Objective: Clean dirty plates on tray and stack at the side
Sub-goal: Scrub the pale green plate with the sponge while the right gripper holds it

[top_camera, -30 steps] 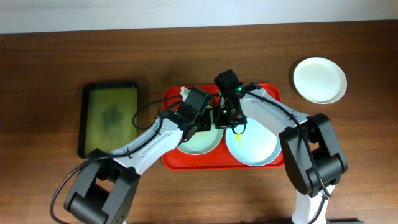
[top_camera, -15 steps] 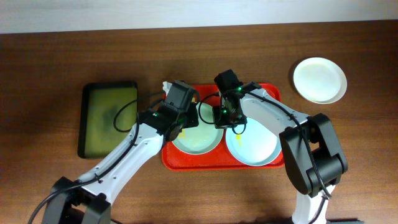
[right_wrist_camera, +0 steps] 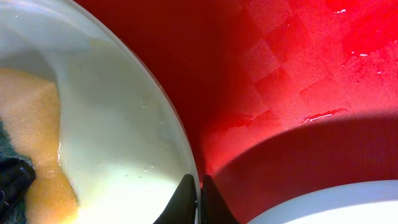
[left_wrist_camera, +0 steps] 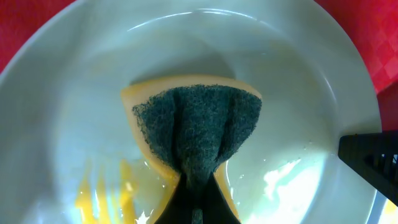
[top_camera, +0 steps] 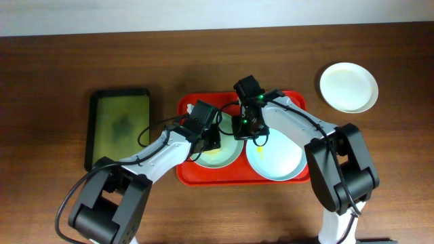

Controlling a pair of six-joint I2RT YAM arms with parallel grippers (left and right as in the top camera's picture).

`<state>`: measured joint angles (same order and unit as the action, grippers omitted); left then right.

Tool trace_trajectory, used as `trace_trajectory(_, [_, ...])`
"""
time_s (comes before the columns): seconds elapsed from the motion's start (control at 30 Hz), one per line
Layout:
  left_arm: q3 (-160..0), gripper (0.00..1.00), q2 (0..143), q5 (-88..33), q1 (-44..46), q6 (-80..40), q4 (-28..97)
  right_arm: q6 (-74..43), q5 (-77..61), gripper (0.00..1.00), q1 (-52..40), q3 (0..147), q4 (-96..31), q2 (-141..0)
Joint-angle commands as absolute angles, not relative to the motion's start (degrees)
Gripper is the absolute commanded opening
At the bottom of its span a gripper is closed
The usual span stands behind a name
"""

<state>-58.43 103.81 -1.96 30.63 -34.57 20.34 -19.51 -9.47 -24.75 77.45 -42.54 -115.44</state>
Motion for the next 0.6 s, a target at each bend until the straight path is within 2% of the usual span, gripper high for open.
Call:
trace_trajectory(0.0, [-58.1, 0.0, 105.8, 5.1, 31.4, -33.3, 22.8, -19.8, -7.0, 0.04, -24.7, 78.0, -42.6, -114.7])
trace_trajectory(0.17, [-58.2, 0.0, 104.9, 18.9, 31.4, -33.4, 31.1, -19.7, -6.8, 0.04, -24.7, 78.0, -42.8, -114.7])
trace_trajectory(0.33, [-58.2, 0.0, 103.1, 20.0, 31.4, -33.4, 31.1, -19.7, -6.8, 0.04, -24.7, 78.0, -42.9, -114.7])
trace_trajectory(0.4, [-58.2, 0.0, 102.9, 17.2, 31.5, -33.4, 28.9, -19.3, -6.8, 0.04, -24.7, 78.0, -43.0, -114.7])
trace_trajectory(0.57, [-58.2, 0.0, 104.1, 0.9, 31.8, -33.5, 20.8, -18.9, -6.8, 0.04, -24.7, 78.0, -43.0, -114.7])
